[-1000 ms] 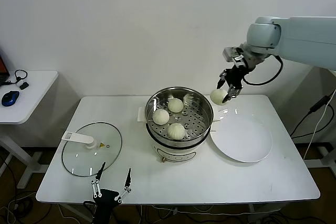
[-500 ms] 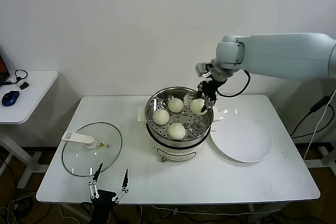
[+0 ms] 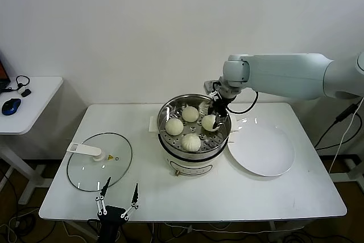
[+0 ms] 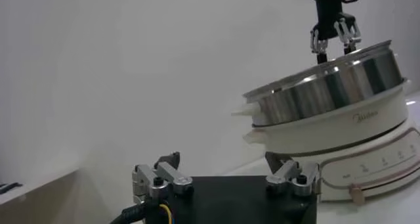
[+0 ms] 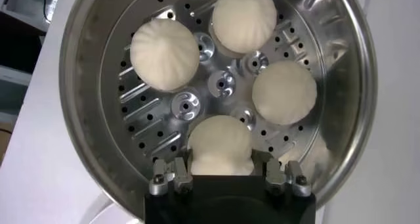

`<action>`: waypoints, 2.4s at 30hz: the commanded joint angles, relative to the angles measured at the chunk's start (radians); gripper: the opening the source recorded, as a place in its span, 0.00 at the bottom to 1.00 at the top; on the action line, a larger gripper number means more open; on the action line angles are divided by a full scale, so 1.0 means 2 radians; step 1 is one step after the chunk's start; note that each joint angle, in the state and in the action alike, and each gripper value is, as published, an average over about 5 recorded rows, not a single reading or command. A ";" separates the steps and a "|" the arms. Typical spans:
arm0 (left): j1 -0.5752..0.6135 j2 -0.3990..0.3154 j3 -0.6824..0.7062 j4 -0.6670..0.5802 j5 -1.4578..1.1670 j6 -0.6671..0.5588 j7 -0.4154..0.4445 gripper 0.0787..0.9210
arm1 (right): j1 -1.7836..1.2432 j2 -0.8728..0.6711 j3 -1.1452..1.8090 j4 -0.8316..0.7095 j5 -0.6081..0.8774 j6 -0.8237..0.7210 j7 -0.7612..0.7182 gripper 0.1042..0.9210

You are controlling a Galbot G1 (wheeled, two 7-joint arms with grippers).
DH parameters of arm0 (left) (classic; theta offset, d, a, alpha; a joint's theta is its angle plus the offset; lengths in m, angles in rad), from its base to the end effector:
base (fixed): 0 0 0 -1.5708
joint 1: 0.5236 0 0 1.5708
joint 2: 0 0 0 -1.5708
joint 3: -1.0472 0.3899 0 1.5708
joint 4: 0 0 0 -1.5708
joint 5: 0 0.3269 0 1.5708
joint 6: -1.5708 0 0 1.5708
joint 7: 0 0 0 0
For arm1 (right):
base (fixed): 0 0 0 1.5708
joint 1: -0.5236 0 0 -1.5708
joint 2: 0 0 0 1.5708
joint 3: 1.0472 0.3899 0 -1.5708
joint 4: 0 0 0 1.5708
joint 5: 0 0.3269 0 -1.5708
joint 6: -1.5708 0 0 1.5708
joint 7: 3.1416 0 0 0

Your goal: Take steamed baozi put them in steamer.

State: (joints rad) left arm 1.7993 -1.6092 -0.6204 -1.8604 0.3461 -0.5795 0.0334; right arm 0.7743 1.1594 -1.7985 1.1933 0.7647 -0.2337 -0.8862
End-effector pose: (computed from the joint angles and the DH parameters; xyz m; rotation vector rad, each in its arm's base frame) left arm 0.0245 0.0189 -0.4303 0.1699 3.0018 0.5234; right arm 0.5907 -0.0006 -0.0629 1.4095 -1.2958 1.4179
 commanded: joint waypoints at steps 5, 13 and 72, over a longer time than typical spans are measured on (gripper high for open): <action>-0.001 -0.022 -0.002 0.004 0.000 -0.001 0.000 0.88 | -0.029 0.009 0.011 -0.014 -0.012 -0.003 0.001 0.63; 0.000 -0.023 -0.002 0.000 0.001 -0.001 0.000 0.88 | 0.008 -0.004 -0.003 -0.002 0.008 0.010 -0.009 0.73; 0.003 -0.023 0.005 -0.006 0.012 0.005 0.002 0.88 | -0.961 -0.248 1.117 0.434 -0.091 0.142 0.523 0.88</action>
State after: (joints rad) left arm 1.8052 -1.6092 -0.6100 -1.8714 0.3682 -0.5679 0.0386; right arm -0.4767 0.4326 -0.2175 1.9635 0.7858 -0.0362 0.0972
